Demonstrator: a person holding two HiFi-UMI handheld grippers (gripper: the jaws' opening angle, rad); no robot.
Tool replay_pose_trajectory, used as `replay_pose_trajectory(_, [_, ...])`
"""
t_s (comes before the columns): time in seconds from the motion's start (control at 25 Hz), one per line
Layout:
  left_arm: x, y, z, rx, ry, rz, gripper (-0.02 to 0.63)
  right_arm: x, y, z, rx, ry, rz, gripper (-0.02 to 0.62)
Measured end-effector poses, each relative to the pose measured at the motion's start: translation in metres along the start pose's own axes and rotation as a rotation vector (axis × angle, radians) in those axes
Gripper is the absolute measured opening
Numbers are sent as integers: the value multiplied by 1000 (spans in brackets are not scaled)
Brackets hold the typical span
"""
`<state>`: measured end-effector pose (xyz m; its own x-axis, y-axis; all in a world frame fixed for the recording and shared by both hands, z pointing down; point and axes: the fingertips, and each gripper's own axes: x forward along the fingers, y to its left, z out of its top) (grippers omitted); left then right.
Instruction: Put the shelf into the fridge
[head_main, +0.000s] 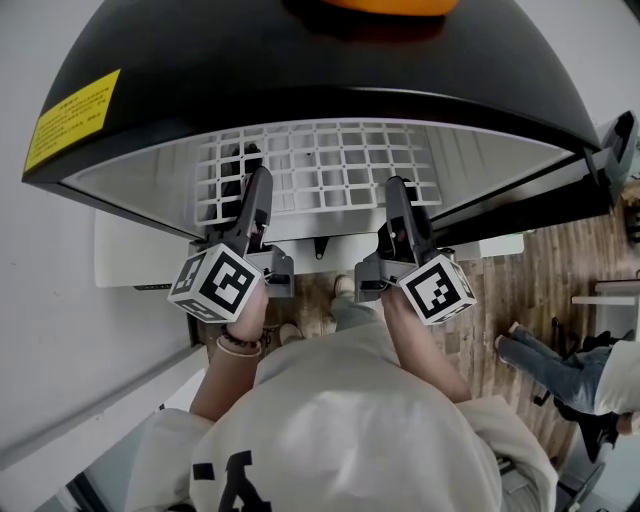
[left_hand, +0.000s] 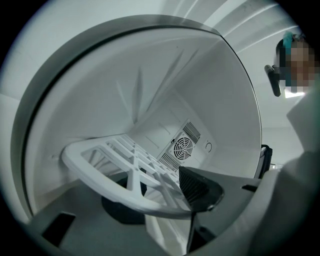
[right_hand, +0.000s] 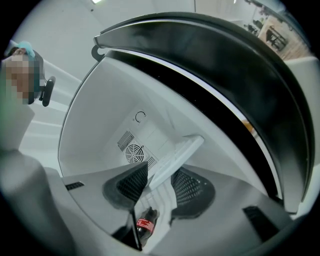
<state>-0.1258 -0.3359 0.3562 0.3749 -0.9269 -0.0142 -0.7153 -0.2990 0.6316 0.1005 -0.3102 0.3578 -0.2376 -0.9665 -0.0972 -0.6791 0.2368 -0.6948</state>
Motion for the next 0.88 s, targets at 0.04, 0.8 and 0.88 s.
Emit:
replay_pose_trajectory(0.04, [0,0,-1,-1,2,1,204,0,-1,-1,-1,3,-1,161])
replay_pose_trajectory(0.8, [9,4,2,2,8,0,204,10,-1,1,16,-9,8,161])
replay_pose_trajectory(0.88, [10,4,2,1,9,0,204,12,-1,2,17,-9,10,161])
